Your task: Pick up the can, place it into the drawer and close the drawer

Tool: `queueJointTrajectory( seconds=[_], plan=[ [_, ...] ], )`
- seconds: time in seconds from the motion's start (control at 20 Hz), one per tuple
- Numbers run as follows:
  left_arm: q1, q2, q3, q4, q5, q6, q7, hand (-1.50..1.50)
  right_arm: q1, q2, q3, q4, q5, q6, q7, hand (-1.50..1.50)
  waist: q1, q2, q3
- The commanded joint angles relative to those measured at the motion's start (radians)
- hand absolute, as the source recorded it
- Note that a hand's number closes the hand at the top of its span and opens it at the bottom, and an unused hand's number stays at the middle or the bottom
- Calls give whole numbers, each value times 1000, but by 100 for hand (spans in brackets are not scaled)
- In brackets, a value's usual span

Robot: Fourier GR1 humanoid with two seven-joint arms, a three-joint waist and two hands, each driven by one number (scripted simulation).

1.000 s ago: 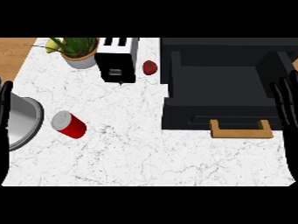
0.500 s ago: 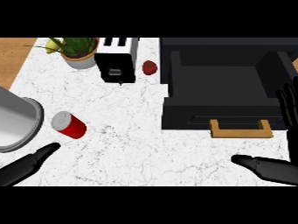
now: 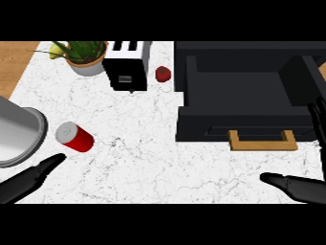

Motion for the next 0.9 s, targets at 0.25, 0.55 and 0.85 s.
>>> queueJointTrajectory(
  seconds=[0.25, 0.55, 0.85],
  plan=[
    [-68, -6, 20, 244, 66, 47, -124, -150, 105, -3, -59, -23, -56, 62, -86, -150, -7, 0, 0],
    [-98, -6, -47, 409, 64, 131, -195, -150, 76, -35, -112, 29, -89, 107, -104, -150, -5, 1, 0],
    [-19, -6, -69, 557, 189, 164, -416, -150, 92, -6, -82, -54, -55, 89, -56, -150, -2, 0, -1]
  ],
)
